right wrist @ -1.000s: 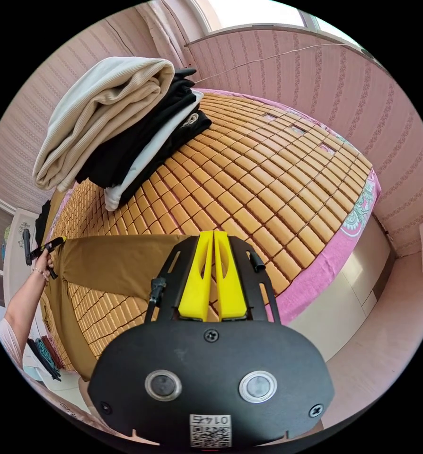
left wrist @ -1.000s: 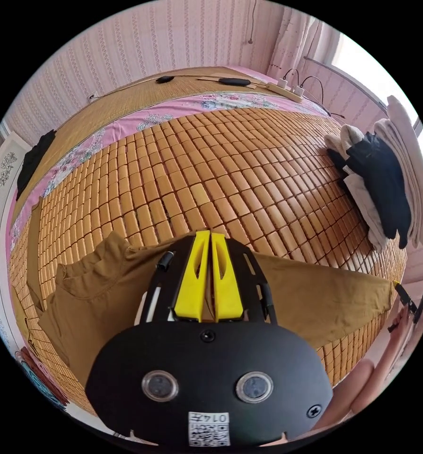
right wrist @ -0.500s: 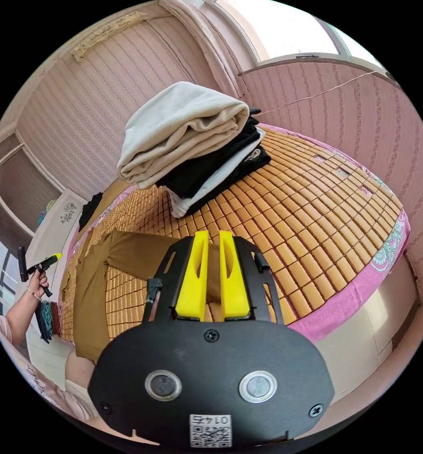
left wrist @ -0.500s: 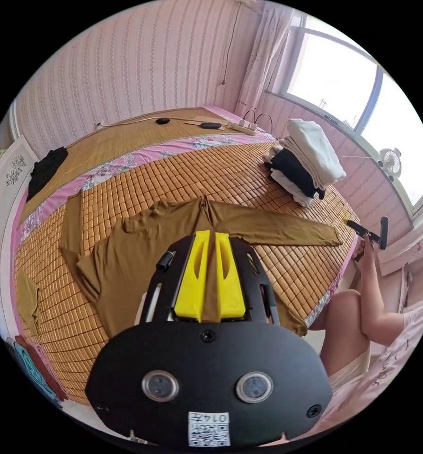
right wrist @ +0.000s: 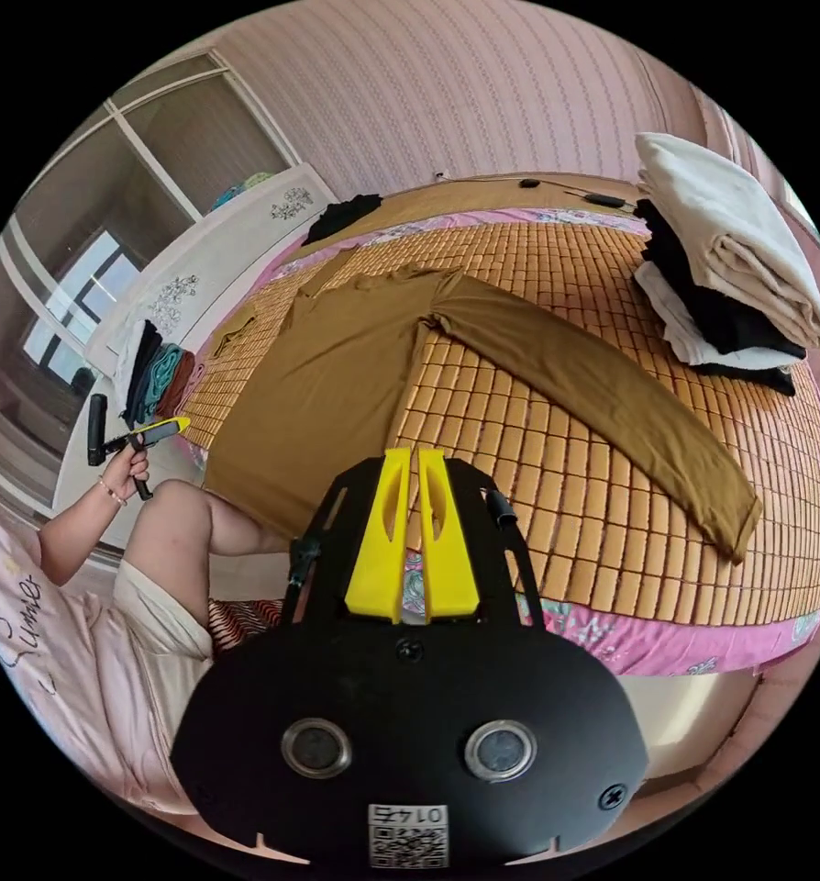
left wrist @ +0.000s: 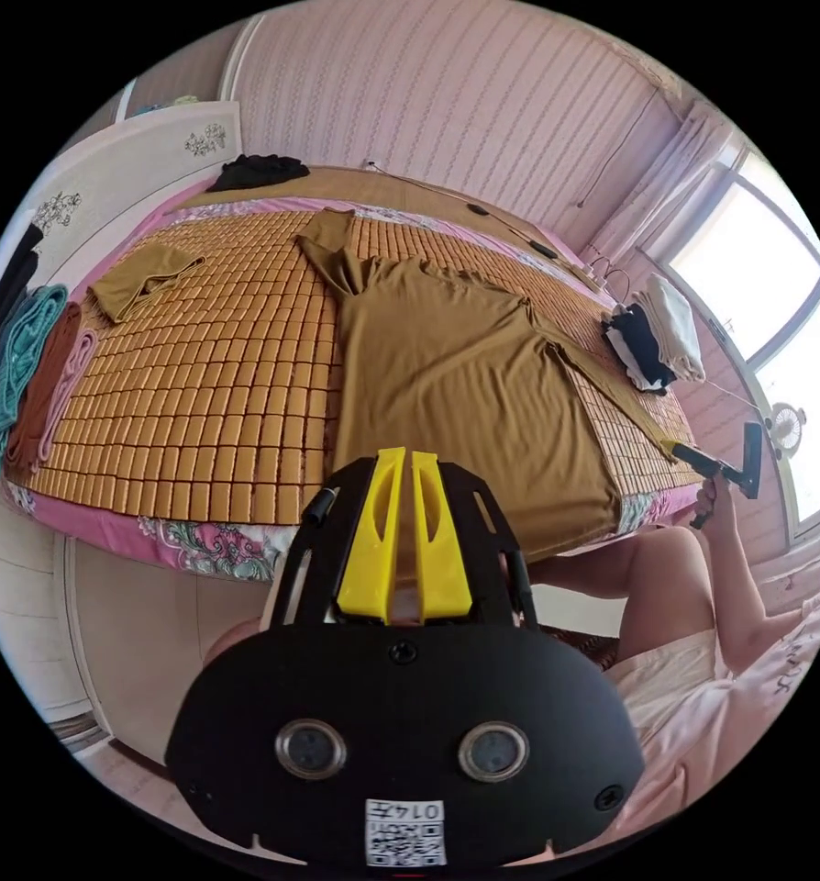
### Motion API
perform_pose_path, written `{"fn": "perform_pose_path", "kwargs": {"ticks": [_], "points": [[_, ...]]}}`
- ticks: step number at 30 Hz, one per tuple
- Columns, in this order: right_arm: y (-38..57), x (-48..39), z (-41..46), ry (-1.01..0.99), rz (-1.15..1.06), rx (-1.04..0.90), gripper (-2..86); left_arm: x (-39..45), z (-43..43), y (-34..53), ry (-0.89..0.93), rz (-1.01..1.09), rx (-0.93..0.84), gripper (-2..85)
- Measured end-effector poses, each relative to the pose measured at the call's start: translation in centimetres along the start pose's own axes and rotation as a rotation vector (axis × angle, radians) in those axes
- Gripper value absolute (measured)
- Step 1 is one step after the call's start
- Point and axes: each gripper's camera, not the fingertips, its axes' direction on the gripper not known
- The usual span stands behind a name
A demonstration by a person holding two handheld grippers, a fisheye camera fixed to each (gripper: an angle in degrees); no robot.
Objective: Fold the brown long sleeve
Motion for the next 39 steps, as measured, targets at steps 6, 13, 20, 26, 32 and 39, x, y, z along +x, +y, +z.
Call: {"fn": "perform_pose_path", "kwargs": {"ticks": [6,13,20,26,32,39], "points": [[-7.4,-12.4,7.4,-0.156,-0.211,-0.174,5.7,-4.7,-1.8,-1.7,0.036,-0.071,0.147,-0.8],[-23.8,-25.4,15.0,-0.049,-0.464,-0.244,6.6,-7.8,-1.0,-7.5,0.045,0.000,0.180,-0.6],[-40.2,-38.1,27.0,0.149,-0.613,-0.241,7.1,-9.7,0.1,-10.5,0.120,0.119,0.096,0.0],[-51.0,-46.0,39.3,0.213,-0.637,-0.326,8.5,-11.7,0.1,-11.9,0.122,0.148,0.008,-0.7],[-57.7,-49.9,47.9,0.325,-0.545,-0.325,11.0,-13.5,1.6,-12.7,0.145,0.106,-0.145,-1.0],[-61.2,-50.9,52.0,0.415,-0.469,-0.312,-0.1,-14.6,0.6,-13.2,0.186,0.121,-0.158,-1.0]]}}
